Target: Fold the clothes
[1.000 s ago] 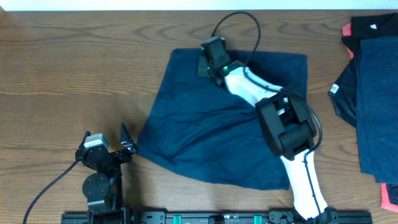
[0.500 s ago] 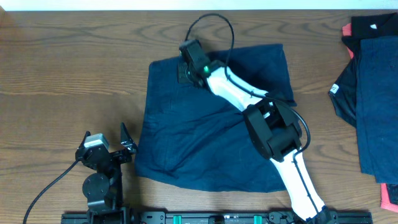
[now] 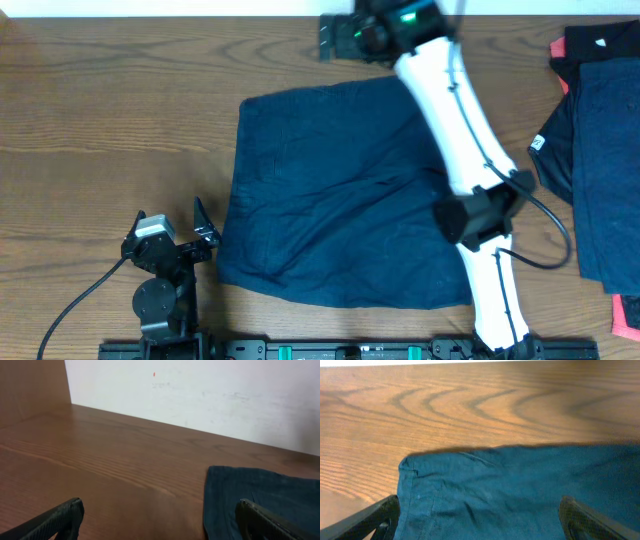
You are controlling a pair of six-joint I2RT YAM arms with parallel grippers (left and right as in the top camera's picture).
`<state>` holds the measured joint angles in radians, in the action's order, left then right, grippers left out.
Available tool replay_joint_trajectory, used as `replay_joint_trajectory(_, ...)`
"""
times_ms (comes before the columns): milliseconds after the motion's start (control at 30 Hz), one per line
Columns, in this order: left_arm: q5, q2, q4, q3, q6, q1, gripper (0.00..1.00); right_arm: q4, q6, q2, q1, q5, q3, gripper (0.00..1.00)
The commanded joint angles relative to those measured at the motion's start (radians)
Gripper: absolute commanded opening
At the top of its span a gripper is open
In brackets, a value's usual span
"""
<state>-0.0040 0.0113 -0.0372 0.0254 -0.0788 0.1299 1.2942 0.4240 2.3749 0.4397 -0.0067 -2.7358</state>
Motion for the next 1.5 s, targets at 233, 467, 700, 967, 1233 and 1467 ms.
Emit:
replay_joint_trajectory(233, -0.023, 0.0, -0.034, -0.021, -0.005, 0.004, 0.98, 0.348, 0.04, -0.286, 0.032, 0.132, -0.082, 0.99)
replay_joint_trajectory(467, -0.023, 0.0, -0.034, -0.021, -0.005, 0.004, 0.98, 0.405, -0.009, -0.497, 0.079, 0.108, 0.003, 0.99)
replay_joint_trajectory(700, -0.023, 0.0, -0.034, -0.021, -0.005, 0.004, 0.98, 0.404, -0.007, -0.806, 0.122, 0.119, 0.425, 0.99)
replay_joint_trajectory(967, -0.023, 0.0, -0.034, -0.021, -0.005, 0.004, 0.98, 0.365, 0.306, -1.144, 0.124, 0.292, 1.03, 0.99)
replay_joint_trajectory(1233, 0.019, 0.0, -0.034, -0.021, -0.056, 0.004, 0.98, 0.224, 0.367, -1.302, 0.124, 0.289, 1.337, 0.99)
replay_joint_trajectory(1467, 0.334, 0.007, -0.003, -0.021, -0.386, 0.003, 0.98, 0.14, 0.369, -1.307, 0.124, 0.256, 1.451, 0.99)
